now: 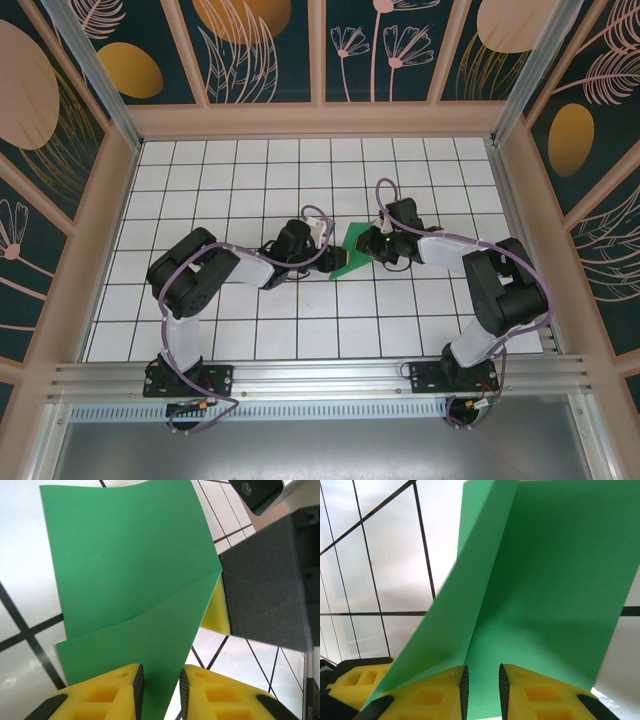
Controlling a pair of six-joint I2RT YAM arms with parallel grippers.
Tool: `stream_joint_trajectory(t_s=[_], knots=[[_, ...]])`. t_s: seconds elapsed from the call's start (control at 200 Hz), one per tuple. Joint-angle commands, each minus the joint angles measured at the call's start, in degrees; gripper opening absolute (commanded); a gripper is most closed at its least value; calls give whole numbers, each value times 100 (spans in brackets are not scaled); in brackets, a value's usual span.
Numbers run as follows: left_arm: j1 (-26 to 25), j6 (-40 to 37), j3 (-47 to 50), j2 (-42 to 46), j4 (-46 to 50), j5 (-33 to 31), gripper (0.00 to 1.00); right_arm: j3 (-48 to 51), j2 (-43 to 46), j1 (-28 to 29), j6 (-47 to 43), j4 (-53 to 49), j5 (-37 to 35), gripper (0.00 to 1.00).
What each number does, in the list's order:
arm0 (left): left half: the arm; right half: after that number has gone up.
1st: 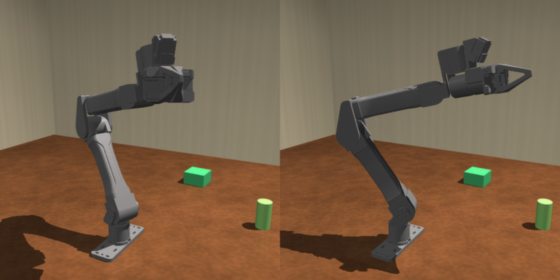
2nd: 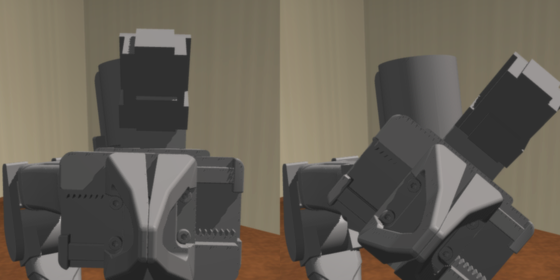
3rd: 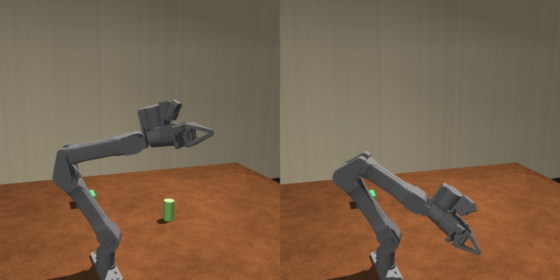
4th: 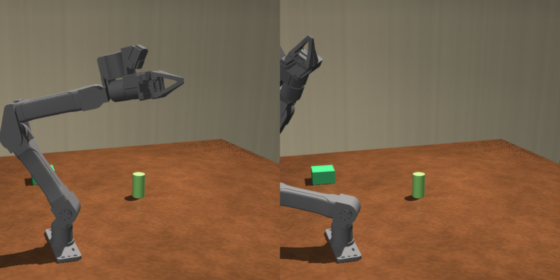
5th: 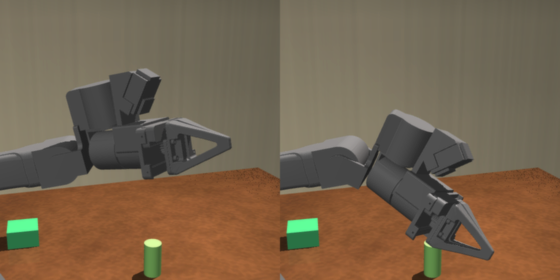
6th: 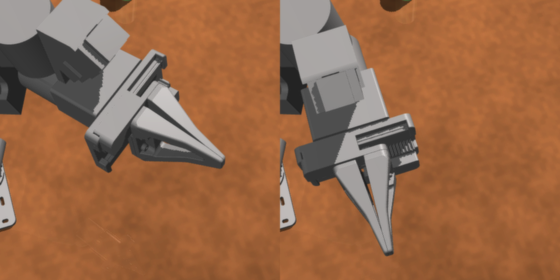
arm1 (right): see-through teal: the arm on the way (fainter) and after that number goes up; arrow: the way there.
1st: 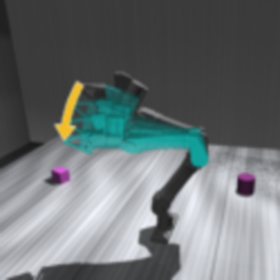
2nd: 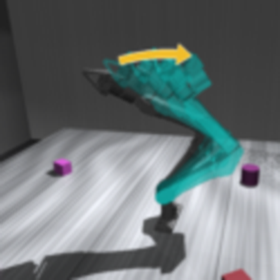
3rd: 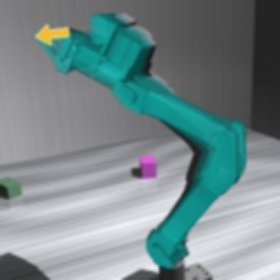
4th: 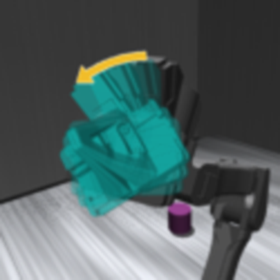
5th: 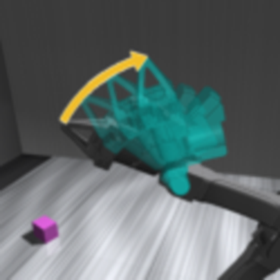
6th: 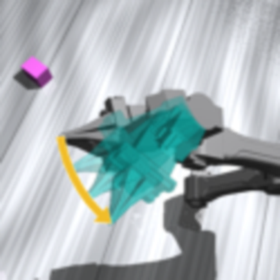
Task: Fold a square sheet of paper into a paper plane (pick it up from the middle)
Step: Fourth fold the wing at the center of the table.
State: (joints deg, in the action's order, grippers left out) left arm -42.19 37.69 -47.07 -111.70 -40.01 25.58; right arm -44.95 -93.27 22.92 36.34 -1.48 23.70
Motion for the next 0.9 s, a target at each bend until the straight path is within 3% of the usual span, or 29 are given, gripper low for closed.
stream_joint_trajectory(t_s=[0.0, 0.535, 0.896], knots=[[-25, -110, -225, -148, -64, 138, 27, 54, 2, -29, 31, 111, 60, 27], [-25, -1085, -342, -212, -60, -236, 29, -49, 111, -100, 61, -95, -438, 25], [-24, -1648, -573, -351, -11, -69, 47, -247, 113, -197, 154, 31, -357, 28]])
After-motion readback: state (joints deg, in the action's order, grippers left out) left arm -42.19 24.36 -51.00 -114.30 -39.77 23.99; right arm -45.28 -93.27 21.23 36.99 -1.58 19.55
